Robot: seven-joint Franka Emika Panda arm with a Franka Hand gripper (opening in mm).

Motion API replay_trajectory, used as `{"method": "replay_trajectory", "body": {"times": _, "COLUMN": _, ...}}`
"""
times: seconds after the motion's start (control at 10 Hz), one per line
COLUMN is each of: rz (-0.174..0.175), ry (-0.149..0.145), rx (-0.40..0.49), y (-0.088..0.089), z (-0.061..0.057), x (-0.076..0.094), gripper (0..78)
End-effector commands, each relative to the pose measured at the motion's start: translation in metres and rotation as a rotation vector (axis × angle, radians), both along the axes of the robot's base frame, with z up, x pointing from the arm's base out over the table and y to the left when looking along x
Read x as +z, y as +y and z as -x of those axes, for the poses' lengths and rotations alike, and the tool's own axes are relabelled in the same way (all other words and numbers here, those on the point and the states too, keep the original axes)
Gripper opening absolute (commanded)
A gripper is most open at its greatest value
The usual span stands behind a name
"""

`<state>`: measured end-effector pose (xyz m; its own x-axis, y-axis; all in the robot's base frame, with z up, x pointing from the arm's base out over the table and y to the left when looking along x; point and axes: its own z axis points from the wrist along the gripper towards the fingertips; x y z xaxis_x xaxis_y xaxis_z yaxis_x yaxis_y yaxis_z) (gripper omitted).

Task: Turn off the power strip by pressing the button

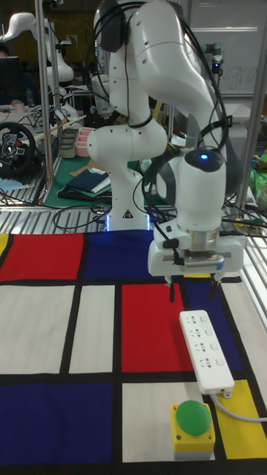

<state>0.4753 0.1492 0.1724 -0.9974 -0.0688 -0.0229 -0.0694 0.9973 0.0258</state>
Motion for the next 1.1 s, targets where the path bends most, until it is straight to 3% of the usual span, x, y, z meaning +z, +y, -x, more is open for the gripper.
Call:
{"method": "replay_trajectory", "body": {"times": 0.1, "rz": -0.001, "ry": 0.011, "rx": 0.019, "y": -0.009, "z": -0.009, "x": 0.021, "gripper": 77.4}}
{"method": "replay_trajectory", "body": {"times": 0.5, "rz": 0.008, "ry": 0.051, "rx": 0.032, "y": -0.024, "z": -0.018, "x": 0.044, "gripper": 77.4}}
{"method": "replay_trajectory", "body": {"times": 0.9, "rz": 0.084, "ry": 0.064, "rx": 0.043, "y": -0.041, "z": -0.021, "x": 0.068, "gripper": 77.4}}
{"method": "replay_trajectory", "body": {"times": 1.1, "rz": 0.084, "ry": 0.072, "rx": 0.044, "y": -0.052, "z": -0.024, "x": 0.081, "gripper": 77.4}}
